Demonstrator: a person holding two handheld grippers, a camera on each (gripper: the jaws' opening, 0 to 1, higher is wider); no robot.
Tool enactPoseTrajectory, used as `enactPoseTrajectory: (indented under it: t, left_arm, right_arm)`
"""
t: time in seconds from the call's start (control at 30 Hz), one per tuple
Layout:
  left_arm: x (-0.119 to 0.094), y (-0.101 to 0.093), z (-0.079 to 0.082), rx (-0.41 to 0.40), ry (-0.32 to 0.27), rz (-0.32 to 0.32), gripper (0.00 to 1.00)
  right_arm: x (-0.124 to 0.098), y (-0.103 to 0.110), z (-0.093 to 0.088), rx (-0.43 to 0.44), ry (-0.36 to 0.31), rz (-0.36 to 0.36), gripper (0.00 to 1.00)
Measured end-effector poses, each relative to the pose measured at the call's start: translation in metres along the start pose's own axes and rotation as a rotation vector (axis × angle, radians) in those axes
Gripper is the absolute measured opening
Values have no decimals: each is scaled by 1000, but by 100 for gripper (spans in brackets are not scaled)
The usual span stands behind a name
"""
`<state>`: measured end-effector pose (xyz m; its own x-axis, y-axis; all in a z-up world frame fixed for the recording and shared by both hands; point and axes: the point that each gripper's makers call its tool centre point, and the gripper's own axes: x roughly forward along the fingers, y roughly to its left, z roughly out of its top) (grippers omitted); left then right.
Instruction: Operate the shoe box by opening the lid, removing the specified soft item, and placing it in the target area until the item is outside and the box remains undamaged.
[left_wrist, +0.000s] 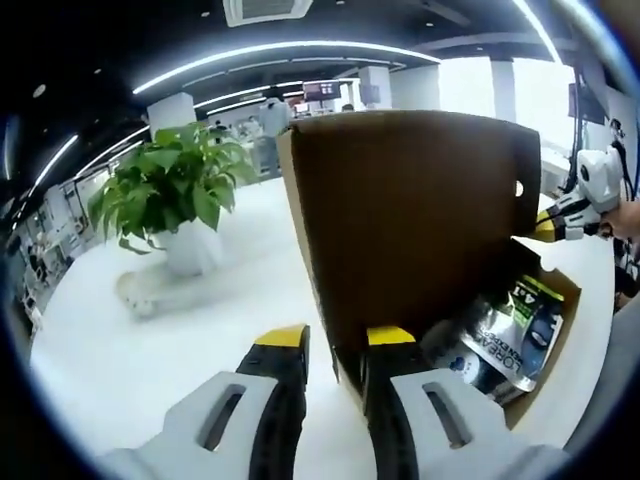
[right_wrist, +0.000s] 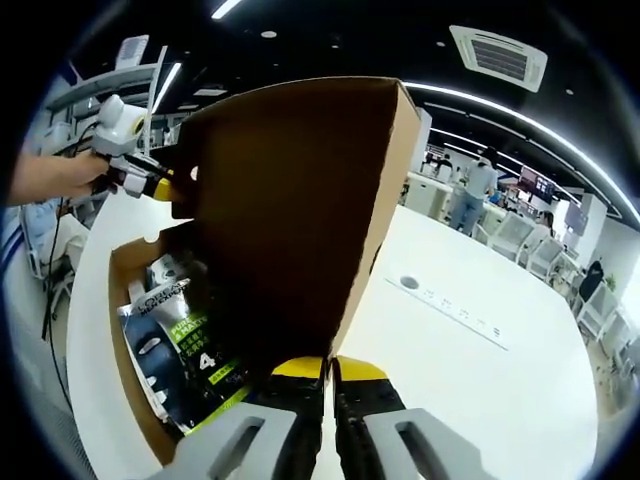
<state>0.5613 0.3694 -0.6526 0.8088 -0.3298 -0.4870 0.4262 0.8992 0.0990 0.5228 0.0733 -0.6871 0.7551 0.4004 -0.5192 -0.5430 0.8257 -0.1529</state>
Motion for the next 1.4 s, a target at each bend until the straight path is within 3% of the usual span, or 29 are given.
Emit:
enactPoseTrajectory:
  t: [0.37, 1.4]
  left_arm:
    - [5, -5, -24, -8, 71, -16, 11]
    - [11, 4, -14, -18, 54, 15, 2]
  right_arm:
    - [0, -2, 3, 11, -4, 0, 0]
    - [2, -7, 10, 26, -23, -2, 0]
